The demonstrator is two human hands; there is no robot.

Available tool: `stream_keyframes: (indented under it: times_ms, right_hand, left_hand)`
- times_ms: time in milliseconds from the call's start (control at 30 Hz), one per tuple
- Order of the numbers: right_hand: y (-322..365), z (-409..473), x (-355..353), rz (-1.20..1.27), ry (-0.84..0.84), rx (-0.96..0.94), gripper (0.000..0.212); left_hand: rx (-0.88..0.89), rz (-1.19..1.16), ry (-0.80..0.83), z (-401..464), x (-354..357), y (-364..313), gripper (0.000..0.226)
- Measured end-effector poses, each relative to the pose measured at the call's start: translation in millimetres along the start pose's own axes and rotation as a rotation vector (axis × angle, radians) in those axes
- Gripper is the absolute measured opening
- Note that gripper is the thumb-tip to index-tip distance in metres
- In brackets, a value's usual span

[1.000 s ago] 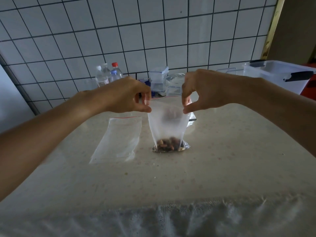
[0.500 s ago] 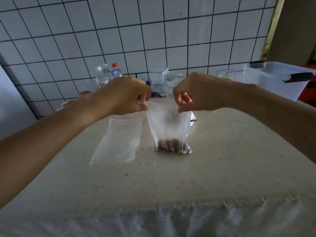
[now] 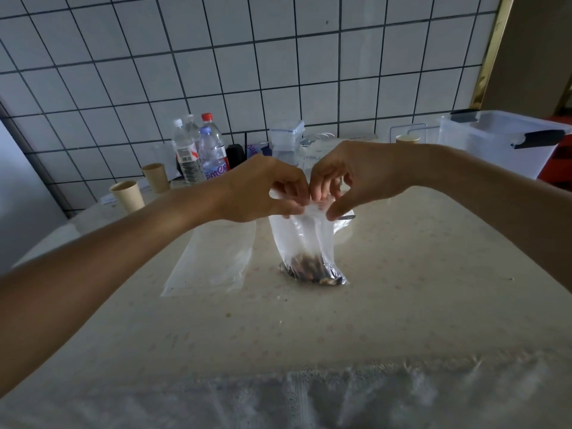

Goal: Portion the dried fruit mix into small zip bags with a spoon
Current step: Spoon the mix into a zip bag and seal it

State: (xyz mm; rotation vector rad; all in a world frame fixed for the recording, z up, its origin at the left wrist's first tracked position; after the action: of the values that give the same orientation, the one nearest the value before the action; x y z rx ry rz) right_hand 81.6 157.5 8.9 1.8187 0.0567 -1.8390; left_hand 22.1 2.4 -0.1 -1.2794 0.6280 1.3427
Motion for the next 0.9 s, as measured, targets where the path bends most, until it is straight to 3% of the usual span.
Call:
stream_keyframes:
  times_ms: [100, 300, 400, 600, 733, 900]
  right_hand:
    - [-11, -1, -2, -0.114, 0.066, 0.050, 0.027]
    - [-14, 3, 0, -0.174, -0.033, 0.061, 0.010]
    - [-12, 5, 3, -0.195, -0.063, 0.032, 0.006]
    - [-5, 0, -4, -0.202, -0.111, 0.026, 0.008]
    - [-5, -6, -9, -0.100, -0.112, 0.042, 0.010]
    - [-6, -7, -15, -0.079, -0.091, 0.037, 0.012]
  left_hand:
    - [-0.056, -0.012, 0.101, -2, 1, 4, 0.017]
    - [-0.128, 0.047, 0.183, 1, 9, -2, 0.015]
    - [-0.172, 0.065, 0.140, 6, 12, -3, 0.043]
    - [-0.054, -0.013, -0.079, 10, 9, -6, 0.018]
    - [-0.064, -0.053, -0.085, 11, 10, -6, 0.008]
    - [-0.045, -0.070, -0.063, 9, 9, -6, 0.027]
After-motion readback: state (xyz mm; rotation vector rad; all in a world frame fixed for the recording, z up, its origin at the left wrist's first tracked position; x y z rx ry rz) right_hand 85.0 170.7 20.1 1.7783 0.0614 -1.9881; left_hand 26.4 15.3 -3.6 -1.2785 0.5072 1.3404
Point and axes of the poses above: each hand's wrist, its own z-axis towards the middle knuckle, its own x-axis out of the palm, y = z × x, the point moved 5 cm from there along z, towards the middle knuckle, and after that the axes turned 1 degree about -y, right-handed, at the moved point
